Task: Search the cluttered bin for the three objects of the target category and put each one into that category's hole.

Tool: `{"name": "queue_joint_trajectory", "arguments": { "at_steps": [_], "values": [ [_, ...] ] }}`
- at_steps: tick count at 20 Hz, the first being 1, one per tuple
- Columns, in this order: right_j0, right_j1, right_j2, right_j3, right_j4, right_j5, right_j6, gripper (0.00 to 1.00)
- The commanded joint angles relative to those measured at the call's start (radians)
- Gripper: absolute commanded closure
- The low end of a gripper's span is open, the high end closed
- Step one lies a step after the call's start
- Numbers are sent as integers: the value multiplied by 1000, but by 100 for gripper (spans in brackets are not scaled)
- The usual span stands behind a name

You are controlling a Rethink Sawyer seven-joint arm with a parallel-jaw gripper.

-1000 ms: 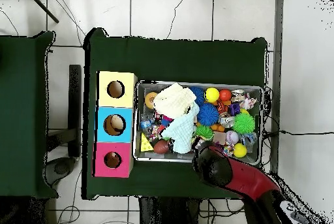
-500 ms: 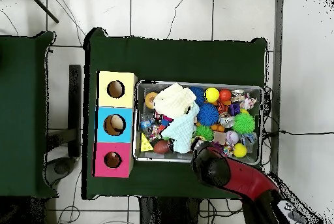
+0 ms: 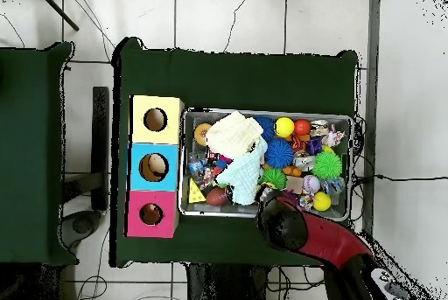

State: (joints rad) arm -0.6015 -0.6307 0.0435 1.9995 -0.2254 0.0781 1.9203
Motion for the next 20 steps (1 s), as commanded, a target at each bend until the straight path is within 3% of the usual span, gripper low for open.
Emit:
{"name": "queue_joint_trajectory", "arguments": {
  "at_steps": [1,8,20],
  "values": [
    [7,-40,63,29,-31,69,55,100],
    [-15,-139,101,75,-14,158,22,100],
    [-32,-196,137,115,-2,201,21,100]
  ]
}}
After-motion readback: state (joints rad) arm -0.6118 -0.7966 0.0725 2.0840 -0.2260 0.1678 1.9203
